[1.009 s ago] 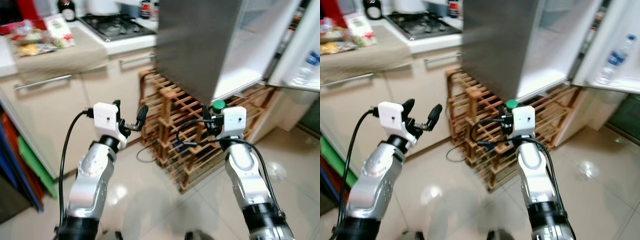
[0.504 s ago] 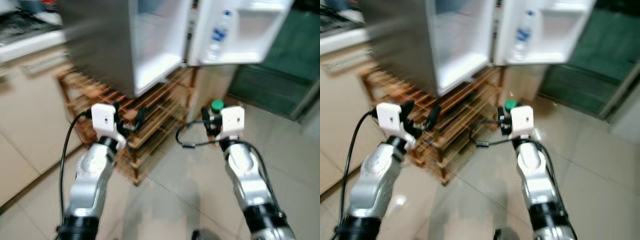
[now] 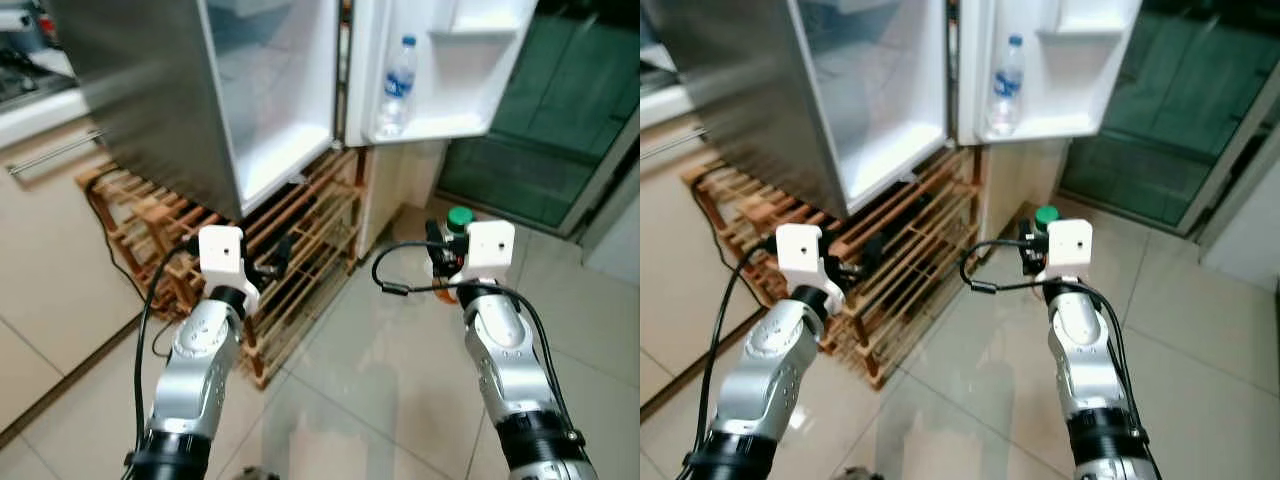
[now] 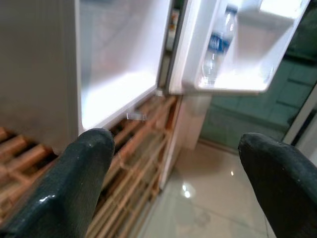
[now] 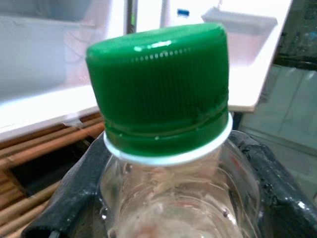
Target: Restocking fridge
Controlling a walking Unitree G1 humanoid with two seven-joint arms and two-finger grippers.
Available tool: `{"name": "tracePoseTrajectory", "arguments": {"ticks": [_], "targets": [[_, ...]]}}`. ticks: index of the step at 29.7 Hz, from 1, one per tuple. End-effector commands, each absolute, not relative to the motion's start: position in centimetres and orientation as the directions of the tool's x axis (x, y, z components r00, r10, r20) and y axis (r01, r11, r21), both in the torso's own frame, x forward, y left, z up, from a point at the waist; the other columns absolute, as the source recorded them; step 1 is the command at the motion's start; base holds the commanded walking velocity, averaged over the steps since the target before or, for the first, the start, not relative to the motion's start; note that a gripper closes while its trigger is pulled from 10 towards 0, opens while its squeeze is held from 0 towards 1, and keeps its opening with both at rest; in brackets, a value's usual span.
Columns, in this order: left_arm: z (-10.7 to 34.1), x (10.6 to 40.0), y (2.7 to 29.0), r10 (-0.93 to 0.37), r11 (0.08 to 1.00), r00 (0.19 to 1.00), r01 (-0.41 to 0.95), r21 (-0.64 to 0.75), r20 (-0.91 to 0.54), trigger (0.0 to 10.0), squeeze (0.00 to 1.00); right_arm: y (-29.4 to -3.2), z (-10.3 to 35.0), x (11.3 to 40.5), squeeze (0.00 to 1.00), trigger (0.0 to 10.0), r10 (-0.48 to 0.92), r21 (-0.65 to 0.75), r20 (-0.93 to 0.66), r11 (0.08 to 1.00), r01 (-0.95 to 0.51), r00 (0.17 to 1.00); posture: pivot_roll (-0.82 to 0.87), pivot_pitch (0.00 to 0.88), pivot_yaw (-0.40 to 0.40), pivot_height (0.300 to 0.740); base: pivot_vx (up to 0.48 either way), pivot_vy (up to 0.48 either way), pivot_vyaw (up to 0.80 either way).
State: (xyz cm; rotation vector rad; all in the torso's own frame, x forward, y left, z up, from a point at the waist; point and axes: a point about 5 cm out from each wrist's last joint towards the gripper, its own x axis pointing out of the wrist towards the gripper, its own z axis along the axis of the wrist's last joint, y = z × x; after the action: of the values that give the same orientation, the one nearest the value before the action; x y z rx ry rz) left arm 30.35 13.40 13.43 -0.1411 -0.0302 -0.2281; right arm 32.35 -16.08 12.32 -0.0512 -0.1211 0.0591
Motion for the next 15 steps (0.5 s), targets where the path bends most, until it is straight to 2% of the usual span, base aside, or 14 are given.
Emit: {"name": "tracePoseTrajectory", "arguments": {"ticks": [1, 5, 7, 11, 15], "targets": [[14.2, 30.5, 13.2, -0.227, 0.966, 0.971, 0.234, -0.109, 0.07, 10.0, 0.0, -16.1, 13.1, 32.8, 0.0, 0.0, 0.064, -0.056, 0.146, 0.997, -0.056, 0.987, -0.07, 0.0, -0.021, 0.74, 0.0, 0.0, 0.0], [15.3, 30.7, 13.5, -0.212, 0.973, 0.97, 0.221, -0.065, 0.123, 10.0, 0.0, -15.8, 13.4, 33.2, 0.0, 0.0, 0.084, -0.061, 0.15, 0.995, -0.076, 0.985, -0.06, 0.0, -0.037, 0.74, 0.0, 0.0, 0.0], [15.3, 30.7, 13.6, -0.2, 0.977, 0.972, 0.208, -0.055, 0.122, 10.0, 0.0, -15.8, 13.4, 33.3, 0.0, 0.0, 0.087, -0.063, 0.149, 0.995, -0.079, 0.985, -0.06, 0.0, -0.04, 0.74, 0.315, 0.0, 0.0], [15.2, 30.9, 13.5, -0.171, 0.985, 0.98, 0.174, -0.02, 0.1, 10.0, 0.0, -15.2, 13.5, 33.3, 0.0, 0.0, 0.116, -0.108, 0.154, 0.989, -0.1, 0.981, -0.08, 0.0, -0.028, 0.74, 0.404, -0.252, 0.0], [15.0, 31.0, 13.1, -0.179, 0.983, 0.98, 0.183, -0.03, 0.09, 10.0, 0.0, -14.8, 13.4, 33.1, 0.0, 0.0, 0.15, -0.138, 0.157, 0.982, -0.129, 0.976, -0.09, 0.0, -0.019, 0.74, 0.432, 0.0, 0.0]]}}
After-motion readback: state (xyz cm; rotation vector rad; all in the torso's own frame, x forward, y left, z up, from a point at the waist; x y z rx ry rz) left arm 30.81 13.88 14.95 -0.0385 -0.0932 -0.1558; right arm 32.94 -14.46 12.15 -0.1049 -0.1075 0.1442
